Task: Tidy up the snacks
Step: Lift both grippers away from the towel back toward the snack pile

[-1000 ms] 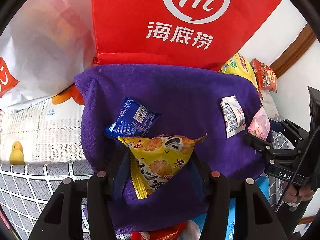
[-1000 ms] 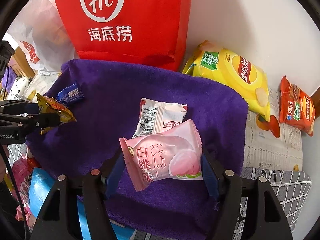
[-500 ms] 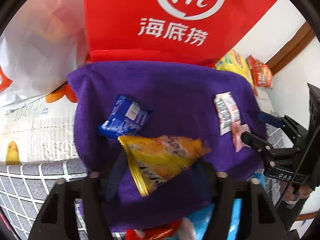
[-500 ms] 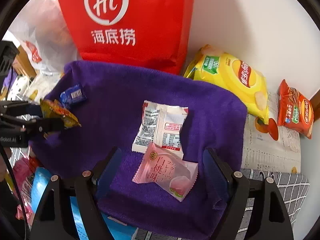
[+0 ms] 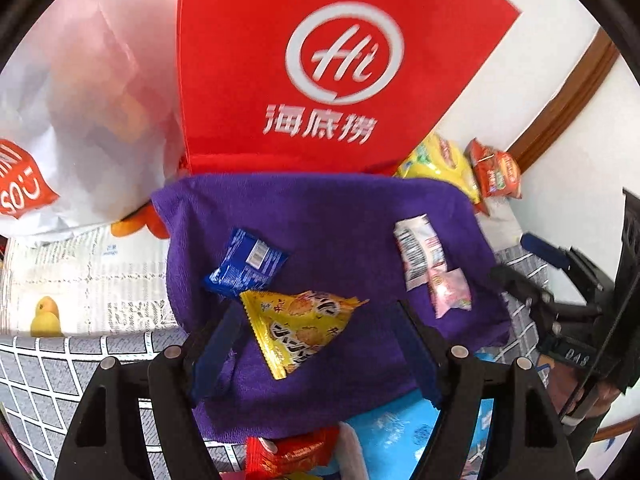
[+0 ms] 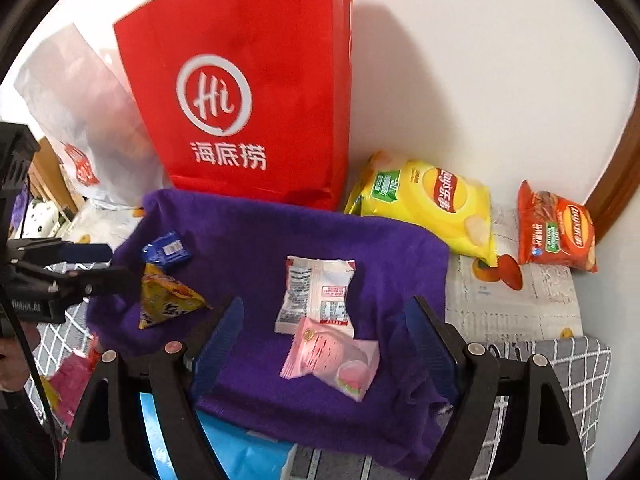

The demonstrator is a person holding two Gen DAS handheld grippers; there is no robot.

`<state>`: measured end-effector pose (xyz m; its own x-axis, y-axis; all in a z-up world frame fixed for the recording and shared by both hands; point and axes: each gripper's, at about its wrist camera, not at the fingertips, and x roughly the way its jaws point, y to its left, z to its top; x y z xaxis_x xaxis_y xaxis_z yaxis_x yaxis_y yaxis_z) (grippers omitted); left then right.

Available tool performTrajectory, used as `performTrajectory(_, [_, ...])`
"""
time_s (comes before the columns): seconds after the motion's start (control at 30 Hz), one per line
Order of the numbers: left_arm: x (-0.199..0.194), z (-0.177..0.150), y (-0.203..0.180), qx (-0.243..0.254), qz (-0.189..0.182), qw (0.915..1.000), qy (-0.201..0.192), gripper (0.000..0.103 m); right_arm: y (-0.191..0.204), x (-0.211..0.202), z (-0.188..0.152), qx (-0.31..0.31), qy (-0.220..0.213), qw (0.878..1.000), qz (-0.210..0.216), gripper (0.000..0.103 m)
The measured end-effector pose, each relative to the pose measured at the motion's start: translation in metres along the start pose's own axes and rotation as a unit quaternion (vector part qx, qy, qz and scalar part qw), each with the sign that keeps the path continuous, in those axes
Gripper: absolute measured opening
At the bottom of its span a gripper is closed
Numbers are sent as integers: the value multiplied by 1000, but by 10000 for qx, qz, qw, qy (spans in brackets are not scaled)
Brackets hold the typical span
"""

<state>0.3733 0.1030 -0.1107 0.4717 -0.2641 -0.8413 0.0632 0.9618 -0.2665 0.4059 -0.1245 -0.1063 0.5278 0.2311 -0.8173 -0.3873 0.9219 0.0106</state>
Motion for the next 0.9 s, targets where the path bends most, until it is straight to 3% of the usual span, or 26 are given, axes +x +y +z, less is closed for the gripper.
performTrajectory(0.4, [-67,-12,-32,356,-239,9960,-787,76,-2,-81,-44,415,-471,9980,-44,83])
performTrajectory(0.57, [-101,-19,-45,566,-135,9913,-1184,76,3,-113,-66,554,-574,9968,7,83])
performTrajectory(0.7, [-117,-34,-40,469,-170,9919,-1166,76,9,-128,-84,578,-587,9966,16,83])
performTrajectory(0.9, [-121,-66,-27,384,239,9936,-1035,76,20,-118,-112,678,-316,9970,196,82])
